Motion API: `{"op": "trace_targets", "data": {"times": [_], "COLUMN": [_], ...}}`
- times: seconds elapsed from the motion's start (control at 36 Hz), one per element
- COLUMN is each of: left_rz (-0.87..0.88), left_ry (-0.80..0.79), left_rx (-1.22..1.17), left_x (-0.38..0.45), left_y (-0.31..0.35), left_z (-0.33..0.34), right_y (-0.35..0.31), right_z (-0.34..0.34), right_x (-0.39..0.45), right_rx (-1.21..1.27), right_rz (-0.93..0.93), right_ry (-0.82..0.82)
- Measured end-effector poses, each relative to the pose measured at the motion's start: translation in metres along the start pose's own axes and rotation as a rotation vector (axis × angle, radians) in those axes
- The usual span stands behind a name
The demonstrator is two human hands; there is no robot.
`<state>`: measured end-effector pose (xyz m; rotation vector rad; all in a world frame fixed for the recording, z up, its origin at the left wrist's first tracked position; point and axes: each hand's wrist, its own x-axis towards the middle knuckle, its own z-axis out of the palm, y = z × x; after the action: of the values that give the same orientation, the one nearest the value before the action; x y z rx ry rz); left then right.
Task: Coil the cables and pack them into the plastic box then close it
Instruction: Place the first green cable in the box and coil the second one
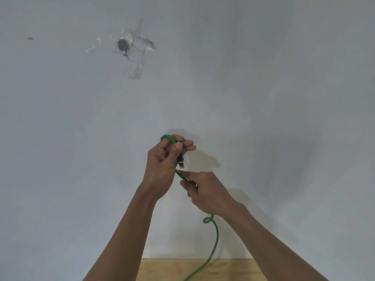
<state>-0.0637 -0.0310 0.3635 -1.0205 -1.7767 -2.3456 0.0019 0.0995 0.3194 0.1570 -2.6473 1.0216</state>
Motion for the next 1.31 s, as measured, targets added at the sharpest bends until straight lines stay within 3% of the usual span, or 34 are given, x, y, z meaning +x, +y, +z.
{"op": "trace_targets", "data": {"times": [0.14, 0.36, 0.44, 0.58, 0.67, 0.89, 1.0, 1.06, 1.17, 1.31], "left_rz": [0.005, -0.063, -0.193, -0.329, -0.380, -0.351, -0.320, -0.323, -0.316, -0.266], "left_ry": [-0.049, -0.193, -0.254, -0.236, -0.269, -0.323, -0.323, -0.291, -0.210, -0.133], "left_rx": [0.189, 0.453, 0.298, 0.022, -0.012, -0.243, -0.363, -0.397, -0.406, -0.234], "left_x": [0.000, -0.011, -0.017, -0.022, -0.026, -0.029, -0.022, -0.017, -0.004, 0.010], "left_y": [0.003, 0.004, 0.004, 0.002, 0.004, 0.015, 0.020, 0.021, 0.023, 0.021], "left_z": [-0.005, 0.000, 0.012, 0.025, 0.031, 0.059, 0.070, 0.072, 0.070, 0.060], "right_y": [-0.009, -0.013, -0.013, -0.002, 0.006, 0.021, 0.023, 0.025, 0.034, 0.037], "right_z": [-0.017, -0.067, -0.078, -0.089, -0.089, -0.085, -0.071, -0.065, -0.051, -0.043], "right_x": [-0.008, 0.002, 0.012, 0.024, 0.028, 0.022, 0.010, 0.002, -0.013, -0.030], "right_rx": [-0.072, 0.395, 0.477, 0.592, 0.646, 0.832, 0.964, 0.918, 0.575, 0.562], "right_rz": [-0.082, -0.270, -0.329, -0.245, -0.189, -0.111, -0.093, -0.050, 0.021, 0.090], "right_ry": [0.092, 0.083, 0.079, 0.123, 0.179, 0.181, 0.089, 0.071, 0.040, -0.047]}}
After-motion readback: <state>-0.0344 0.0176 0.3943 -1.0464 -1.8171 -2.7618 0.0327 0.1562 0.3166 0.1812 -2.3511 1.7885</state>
